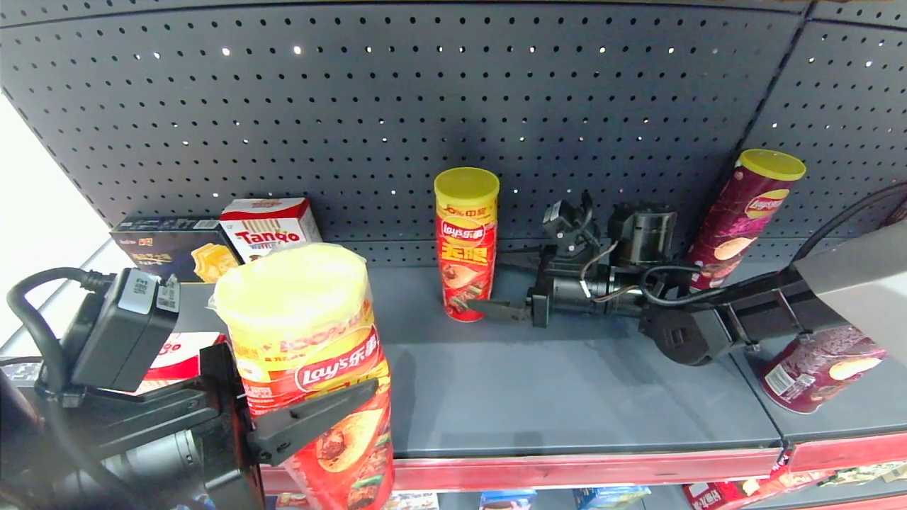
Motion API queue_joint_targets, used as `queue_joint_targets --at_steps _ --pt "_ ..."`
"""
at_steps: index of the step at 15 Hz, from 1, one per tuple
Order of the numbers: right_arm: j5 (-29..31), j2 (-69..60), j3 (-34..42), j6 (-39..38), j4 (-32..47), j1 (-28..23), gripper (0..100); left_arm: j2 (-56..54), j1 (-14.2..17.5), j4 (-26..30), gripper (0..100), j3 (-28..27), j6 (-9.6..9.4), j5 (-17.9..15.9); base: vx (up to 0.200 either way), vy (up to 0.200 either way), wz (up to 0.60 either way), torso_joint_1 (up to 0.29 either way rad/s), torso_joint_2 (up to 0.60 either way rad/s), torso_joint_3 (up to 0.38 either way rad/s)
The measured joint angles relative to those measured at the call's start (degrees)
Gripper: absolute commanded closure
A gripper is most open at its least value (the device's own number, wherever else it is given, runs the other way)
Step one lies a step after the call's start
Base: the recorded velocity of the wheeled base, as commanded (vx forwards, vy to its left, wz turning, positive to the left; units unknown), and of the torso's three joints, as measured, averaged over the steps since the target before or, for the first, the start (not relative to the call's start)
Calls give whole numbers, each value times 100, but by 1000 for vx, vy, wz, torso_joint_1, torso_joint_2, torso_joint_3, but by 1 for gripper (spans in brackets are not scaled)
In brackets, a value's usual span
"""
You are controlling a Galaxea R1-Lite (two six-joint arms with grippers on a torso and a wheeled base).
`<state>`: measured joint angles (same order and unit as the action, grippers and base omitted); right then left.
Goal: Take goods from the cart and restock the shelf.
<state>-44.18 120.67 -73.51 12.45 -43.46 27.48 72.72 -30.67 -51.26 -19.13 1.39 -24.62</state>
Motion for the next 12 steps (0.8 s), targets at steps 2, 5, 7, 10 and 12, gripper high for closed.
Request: queue_joint_targets --at_steps 2,5,7,10,12 --pt "132 99 -295 -16 13 -44 0 -10 -4 -2 100 61 0 0 0 0 0 0 0 0" --pt "190 366 -722 -24 20 -33 0 -15 5 -5 100 74 0 2 0 0 0 0 0 0" --pt "193 562 -957 -24 18 20 0 -12 6 -2 100 77 0 7 0 0 0 0 0 0" --pt "261 841 -1290 -27 24 123 0 -10 55 -5 100 77 0 7 0 0 0 0 0 0" --pt "463 1020 -1469 -44 30 210 0 -10 105 -5 100 83 0 9 0 0 0 0 0 0"
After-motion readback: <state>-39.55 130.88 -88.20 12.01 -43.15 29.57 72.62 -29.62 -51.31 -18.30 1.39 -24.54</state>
